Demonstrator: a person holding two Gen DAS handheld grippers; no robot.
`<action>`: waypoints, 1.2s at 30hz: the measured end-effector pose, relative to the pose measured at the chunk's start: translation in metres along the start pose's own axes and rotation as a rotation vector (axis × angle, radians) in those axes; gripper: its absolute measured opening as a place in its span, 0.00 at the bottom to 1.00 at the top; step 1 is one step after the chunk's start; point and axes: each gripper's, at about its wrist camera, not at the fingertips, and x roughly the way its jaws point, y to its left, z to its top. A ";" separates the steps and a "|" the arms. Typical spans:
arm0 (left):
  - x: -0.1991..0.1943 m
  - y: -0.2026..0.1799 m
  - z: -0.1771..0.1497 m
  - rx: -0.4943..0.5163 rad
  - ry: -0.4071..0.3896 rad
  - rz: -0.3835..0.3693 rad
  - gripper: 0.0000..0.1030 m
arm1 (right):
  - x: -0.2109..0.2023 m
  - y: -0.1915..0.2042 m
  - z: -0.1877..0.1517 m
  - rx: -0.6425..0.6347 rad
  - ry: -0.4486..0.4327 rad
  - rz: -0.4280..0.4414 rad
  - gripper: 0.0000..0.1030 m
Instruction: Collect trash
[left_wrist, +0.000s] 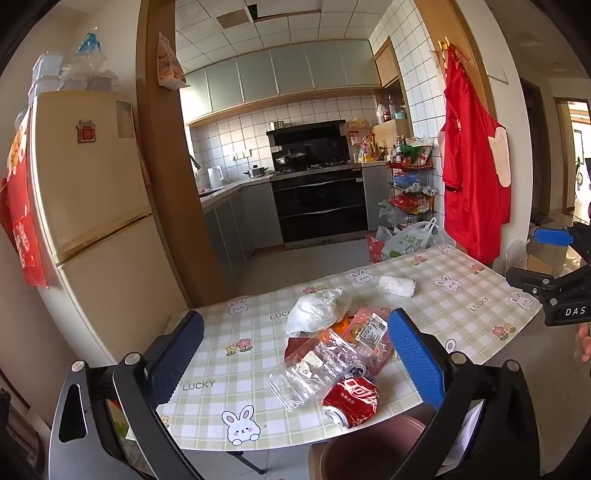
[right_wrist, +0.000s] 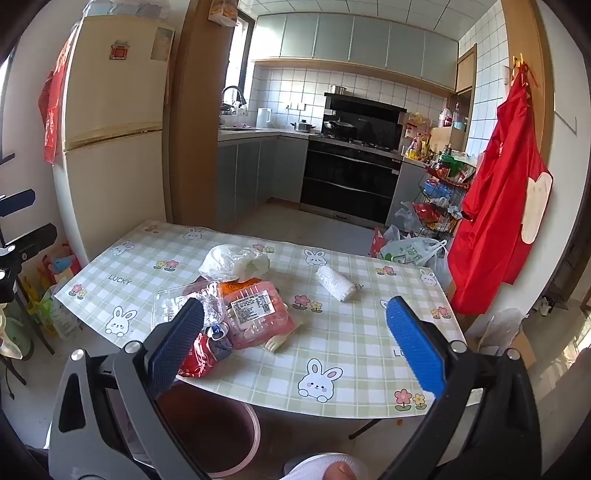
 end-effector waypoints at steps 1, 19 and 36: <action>0.000 0.000 0.000 -0.003 -0.001 -0.003 0.95 | 0.000 0.000 0.000 0.001 0.001 0.001 0.95; -0.011 0.006 0.000 -0.024 -0.024 -0.014 0.95 | -0.003 0.005 -0.002 -0.016 -0.016 -0.008 0.95; -0.010 0.005 -0.002 -0.025 -0.022 -0.015 0.95 | 0.000 0.005 -0.002 -0.016 -0.012 -0.008 0.95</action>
